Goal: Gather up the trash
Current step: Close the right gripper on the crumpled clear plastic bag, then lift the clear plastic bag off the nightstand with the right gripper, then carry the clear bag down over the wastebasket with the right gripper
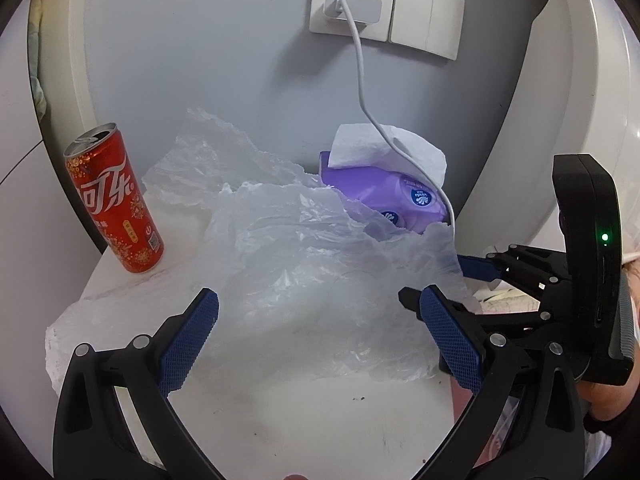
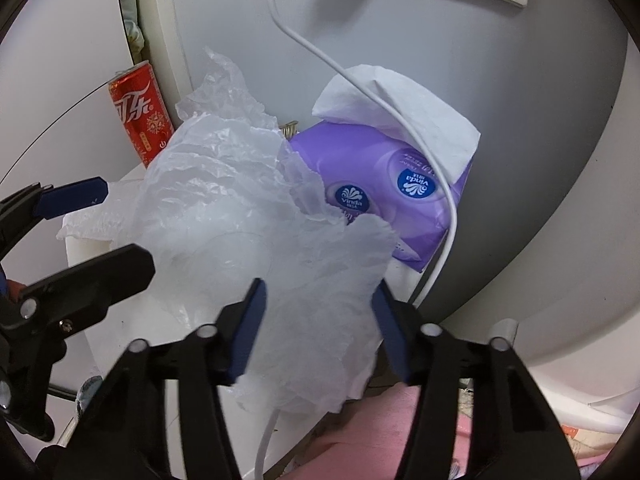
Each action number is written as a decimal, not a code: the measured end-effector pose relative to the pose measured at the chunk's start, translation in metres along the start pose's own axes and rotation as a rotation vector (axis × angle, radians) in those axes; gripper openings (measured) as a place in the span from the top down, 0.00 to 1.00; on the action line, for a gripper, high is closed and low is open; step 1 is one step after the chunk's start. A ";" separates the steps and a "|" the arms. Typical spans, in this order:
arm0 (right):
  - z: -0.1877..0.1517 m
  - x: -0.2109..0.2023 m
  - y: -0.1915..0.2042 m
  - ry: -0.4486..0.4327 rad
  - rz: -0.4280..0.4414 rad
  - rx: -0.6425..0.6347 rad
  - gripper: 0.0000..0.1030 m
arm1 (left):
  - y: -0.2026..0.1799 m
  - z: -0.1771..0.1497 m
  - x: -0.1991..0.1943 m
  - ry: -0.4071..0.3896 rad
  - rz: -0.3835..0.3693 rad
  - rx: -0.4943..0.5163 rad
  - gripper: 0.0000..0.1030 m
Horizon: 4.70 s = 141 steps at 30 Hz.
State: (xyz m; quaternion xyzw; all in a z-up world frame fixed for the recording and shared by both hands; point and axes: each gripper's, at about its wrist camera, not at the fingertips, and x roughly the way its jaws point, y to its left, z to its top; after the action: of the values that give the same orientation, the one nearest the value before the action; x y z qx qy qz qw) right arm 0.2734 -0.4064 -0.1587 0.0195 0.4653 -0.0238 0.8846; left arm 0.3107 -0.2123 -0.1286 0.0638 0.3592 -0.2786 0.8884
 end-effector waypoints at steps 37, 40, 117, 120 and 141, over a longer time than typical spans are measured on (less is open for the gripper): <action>-0.012 -0.073 0.022 -0.077 0.048 -0.054 0.93 | -0.003 -0.012 -0.073 -0.061 0.039 -0.013 0.04; -0.015 -0.086 0.030 -0.093 0.058 -0.071 0.93 | -0.006 -0.017 -0.086 -0.071 0.050 -0.014 0.04; -0.194 -0.150 0.333 0.022 0.446 -0.484 0.93 | 0.125 -0.297 -0.331 -0.056 0.429 -0.325 0.04; -0.201 -0.135 0.339 0.057 0.447 -0.495 0.93 | 0.132 -0.306 -0.320 -0.031 0.428 -0.339 0.04; -0.209 -0.016 0.354 0.258 0.490 -0.652 0.93 | 0.173 -0.354 -0.200 0.193 0.322 -0.325 0.04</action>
State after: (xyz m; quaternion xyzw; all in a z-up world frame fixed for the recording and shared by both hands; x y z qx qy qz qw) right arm 0.1139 -0.0404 -0.2594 -0.1481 0.5369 0.3381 0.7586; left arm 0.0737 0.1334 -0.2687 0.0028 0.4675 -0.0645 0.8816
